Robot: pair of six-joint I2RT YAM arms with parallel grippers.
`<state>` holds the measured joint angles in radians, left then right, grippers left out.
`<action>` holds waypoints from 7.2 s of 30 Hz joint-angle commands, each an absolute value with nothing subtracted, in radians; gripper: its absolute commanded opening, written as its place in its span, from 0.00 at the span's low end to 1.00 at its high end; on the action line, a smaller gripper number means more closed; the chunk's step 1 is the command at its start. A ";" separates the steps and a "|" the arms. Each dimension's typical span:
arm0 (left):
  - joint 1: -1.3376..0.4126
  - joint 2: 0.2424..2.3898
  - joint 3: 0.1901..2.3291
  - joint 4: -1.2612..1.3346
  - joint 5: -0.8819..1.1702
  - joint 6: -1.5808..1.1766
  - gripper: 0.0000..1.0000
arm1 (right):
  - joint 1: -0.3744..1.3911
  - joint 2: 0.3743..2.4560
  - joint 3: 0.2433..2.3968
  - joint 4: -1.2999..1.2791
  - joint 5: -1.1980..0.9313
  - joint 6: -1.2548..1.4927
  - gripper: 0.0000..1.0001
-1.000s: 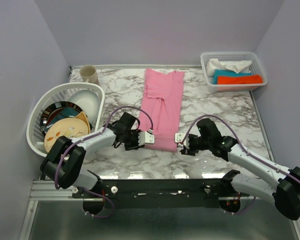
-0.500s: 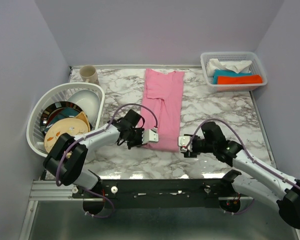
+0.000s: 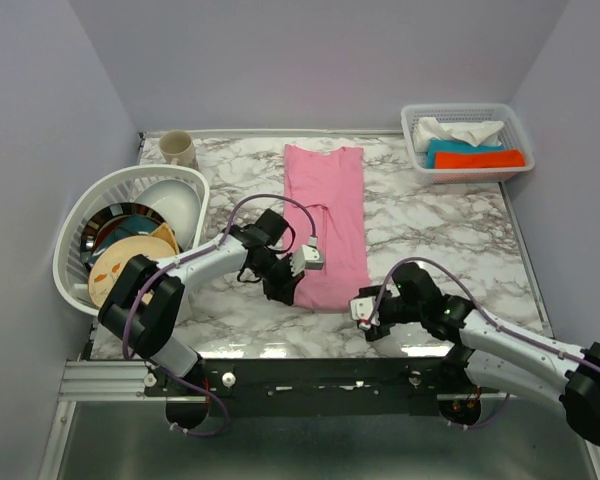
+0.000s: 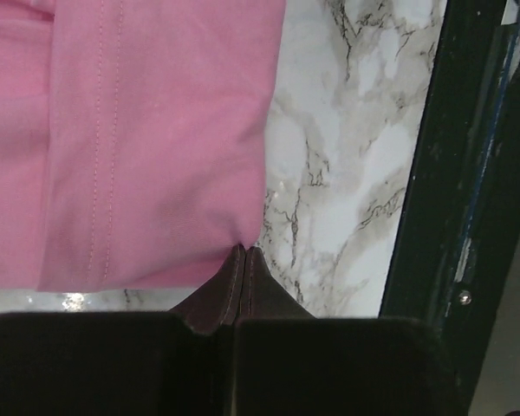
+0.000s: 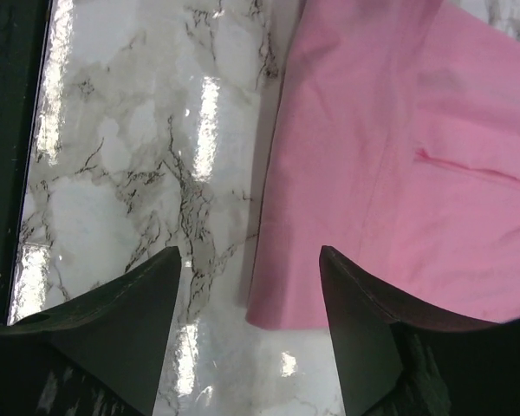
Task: Roll the t-shirts
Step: Roll the T-shirt to the center of the board.
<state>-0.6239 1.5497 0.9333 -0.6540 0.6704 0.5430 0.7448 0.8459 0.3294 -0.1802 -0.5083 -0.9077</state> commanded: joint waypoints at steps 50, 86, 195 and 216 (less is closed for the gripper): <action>-0.589 0.984 0.591 -0.197 0.516 0.383 0.77 | 0.902 1.121 0.396 -0.097 -0.261 -0.707 0.09; -1.216 1.098 0.282 0.273 -0.213 0.640 0.74 | 0.782 1.206 0.571 -0.253 -0.431 -0.554 0.07; -0.504 1.370 0.875 -0.308 0.382 0.393 0.60 | 0.419 2.230 1.552 -1.238 -0.667 -1.022 0.15; -0.996 1.183 0.388 0.279 0.008 0.653 0.81 | 0.428 2.292 1.624 -1.298 -0.650 -0.991 0.15</action>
